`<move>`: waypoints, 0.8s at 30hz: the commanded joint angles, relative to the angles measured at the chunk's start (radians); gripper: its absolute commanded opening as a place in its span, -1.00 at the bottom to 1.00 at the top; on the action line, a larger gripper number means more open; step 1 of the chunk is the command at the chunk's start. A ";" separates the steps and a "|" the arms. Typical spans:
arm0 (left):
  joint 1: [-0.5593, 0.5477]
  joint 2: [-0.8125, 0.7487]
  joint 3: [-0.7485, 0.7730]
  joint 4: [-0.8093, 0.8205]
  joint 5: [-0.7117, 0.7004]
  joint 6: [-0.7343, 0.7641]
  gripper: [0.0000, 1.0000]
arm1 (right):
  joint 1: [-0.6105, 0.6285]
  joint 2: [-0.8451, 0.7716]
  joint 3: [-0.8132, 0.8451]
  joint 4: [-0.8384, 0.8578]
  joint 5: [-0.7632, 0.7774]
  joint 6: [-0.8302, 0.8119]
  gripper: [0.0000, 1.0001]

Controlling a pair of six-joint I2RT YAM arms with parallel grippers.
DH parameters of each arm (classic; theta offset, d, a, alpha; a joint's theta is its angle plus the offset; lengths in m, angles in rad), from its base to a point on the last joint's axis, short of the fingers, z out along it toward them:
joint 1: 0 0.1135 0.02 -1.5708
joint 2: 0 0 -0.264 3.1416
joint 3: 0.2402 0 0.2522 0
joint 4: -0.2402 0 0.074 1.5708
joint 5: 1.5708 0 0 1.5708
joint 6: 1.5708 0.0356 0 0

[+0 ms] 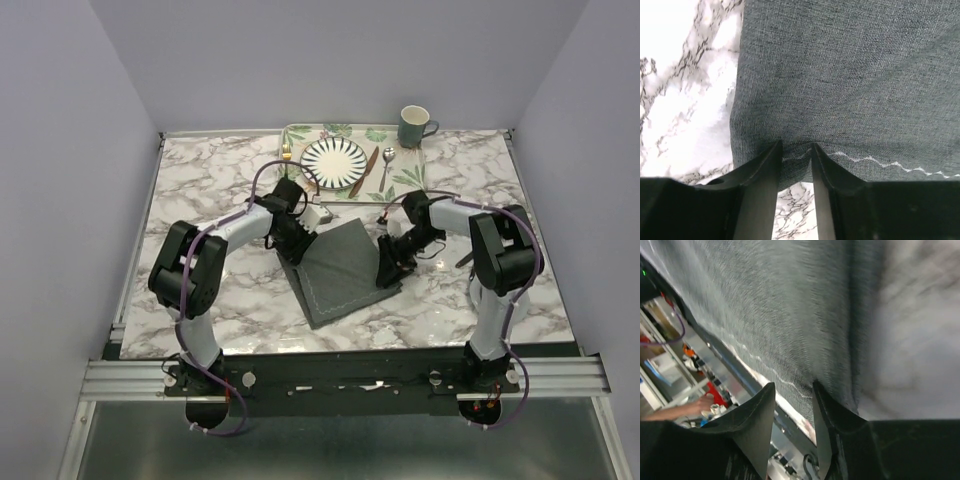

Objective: Fold the napkin into a case and place the utensils inside
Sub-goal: Smooth out the square-folded napkin at the center of the board.

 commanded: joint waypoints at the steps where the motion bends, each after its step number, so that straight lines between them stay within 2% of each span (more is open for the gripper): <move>1: 0.017 -0.042 0.021 -0.038 0.149 0.040 -0.03 | 0.016 -0.121 -0.058 -0.032 -0.096 -0.050 -0.03; 3: 0.043 -0.138 0.012 -0.029 0.234 0.022 0.05 | 0.016 -0.169 -0.032 -0.040 -0.148 -0.045 0.00; 6: 0.075 -0.278 0.001 0.031 0.308 -0.088 0.33 | 0.017 -0.247 0.046 -0.022 -0.144 -0.027 0.05; 7: 0.080 -0.313 0.000 0.075 0.310 -0.115 0.53 | 0.016 -0.264 0.071 -0.014 -0.130 -0.024 0.07; 9: 0.080 -0.429 -0.014 0.143 0.285 -0.162 0.67 | 0.016 -0.319 0.151 0.032 -0.053 -0.022 0.11; 10: 0.082 -0.468 -0.025 0.225 0.270 -0.196 0.95 | 0.016 -0.338 0.177 0.050 -0.032 -0.036 0.18; 12: 0.082 -0.558 -0.072 0.316 0.213 -0.237 0.97 | 0.016 -0.378 0.237 0.084 0.043 -0.059 0.35; 13: 0.080 -0.577 -0.094 0.405 0.187 -0.285 0.97 | 0.016 -0.387 0.243 0.098 0.062 -0.076 0.62; 14: 0.079 -0.588 -0.131 0.442 0.170 -0.309 0.97 | 0.016 -0.395 0.242 0.118 0.068 -0.078 0.74; 16: 0.079 -0.574 -0.146 0.494 0.136 -0.345 0.97 | 0.016 -0.376 0.237 0.141 0.038 -0.046 0.87; 17: 0.080 -0.548 -0.116 0.470 0.133 -0.377 0.97 | 0.016 -0.358 0.241 0.127 -0.035 -0.041 0.92; 18: 0.080 -0.471 -0.076 0.427 0.161 -0.376 0.97 | 0.016 -0.337 0.243 0.088 -0.071 -0.029 0.95; 19: 0.082 -0.421 -0.029 0.290 0.217 -0.380 0.97 | 0.017 -0.289 0.231 0.074 -0.103 0.028 1.00; 20: 0.092 -0.375 0.052 0.236 0.292 -0.376 0.97 | 0.019 -0.271 0.216 0.065 -0.160 0.054 1.00; 21: 0.096 -0.338 0.062 0.214 0.352 -0.415 0.97 | 0.020 -0.255 0.193 0.061 -0.179 0.088 1.00; 22: 0.099 -0.297 0.049 0.261 0.436 -0.470 0.97 | 0.027 -0.246 0.162 0.070 -0.192 0.117 1.00; 24: 0.106 -0.268 -0.051 0.359 0.498 -0.616 0.97 | 0.037 -0.247 0.065 0.110 -0.205 0.139 1.00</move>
